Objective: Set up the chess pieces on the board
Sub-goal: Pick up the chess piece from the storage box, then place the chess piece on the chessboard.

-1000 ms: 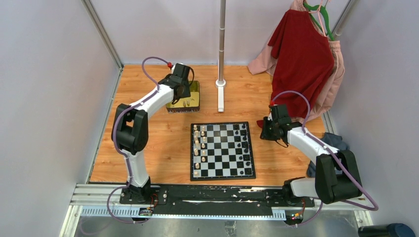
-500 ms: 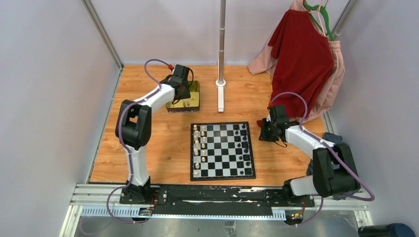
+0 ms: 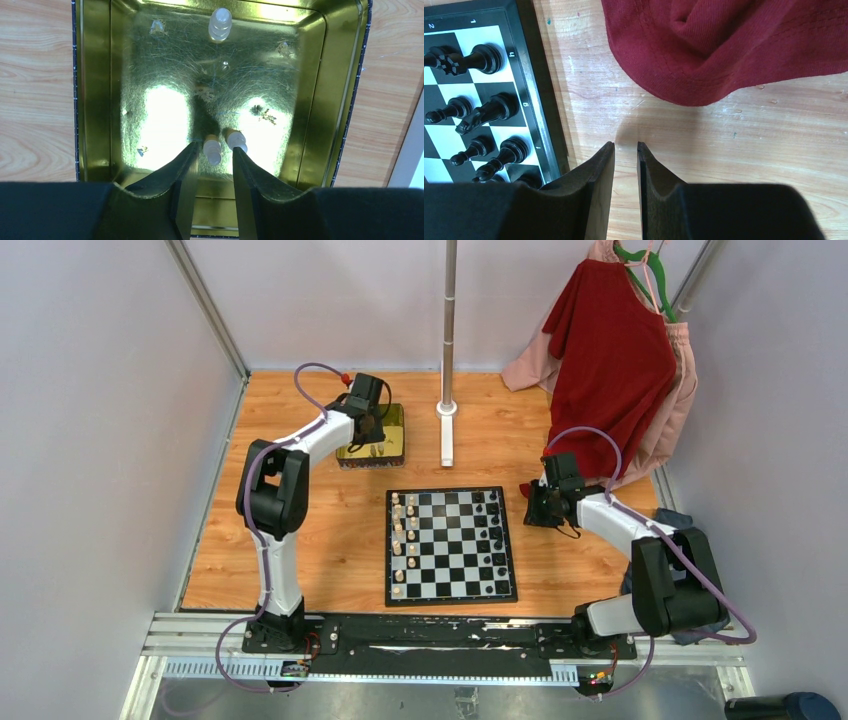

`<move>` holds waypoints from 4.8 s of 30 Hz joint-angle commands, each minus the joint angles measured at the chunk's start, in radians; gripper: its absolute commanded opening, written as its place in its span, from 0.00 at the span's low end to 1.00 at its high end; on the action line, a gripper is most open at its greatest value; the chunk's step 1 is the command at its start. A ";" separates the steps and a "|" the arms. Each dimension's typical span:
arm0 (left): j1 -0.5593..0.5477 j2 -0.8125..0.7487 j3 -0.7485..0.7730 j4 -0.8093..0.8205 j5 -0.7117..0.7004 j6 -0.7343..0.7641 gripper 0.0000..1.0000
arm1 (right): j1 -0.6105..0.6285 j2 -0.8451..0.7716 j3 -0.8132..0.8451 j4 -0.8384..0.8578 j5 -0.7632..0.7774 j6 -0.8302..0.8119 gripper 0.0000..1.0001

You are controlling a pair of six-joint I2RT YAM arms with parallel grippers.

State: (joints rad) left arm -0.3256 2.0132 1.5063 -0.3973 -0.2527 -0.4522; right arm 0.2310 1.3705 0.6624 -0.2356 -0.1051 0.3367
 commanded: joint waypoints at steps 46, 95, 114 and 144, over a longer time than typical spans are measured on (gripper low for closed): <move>0.011 0.063 0.002 0.018 -0.011 0.031 0.11 | -0.009 0.038 0.003 0.002 -0.006 0.011 0.28; -0.722 -0.952 -0.746 -0.176 -0.159 -0.107 0.02 | -0.031 -0.017 0.016 -0.019 0.076 -0.013 0.28; -1.083 -0.670 -0.678 -0.109 -0.253 -0.163 0.03 | -0.032 -0.034 0.008 -0.026 0.078 -0.016 0.28; -1.083 -0.566 -0.741 -0.071 -0.408 -0.417 0.04 | -0.031 -0.027 0.005 -0.023 0.061 -0.015 0.28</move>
State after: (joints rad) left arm -1.4029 1.4288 0.7456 -0.4656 -0.6090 -0.8185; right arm 0.2131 1.3529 0.6647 -0.2394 -0.0418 0.3393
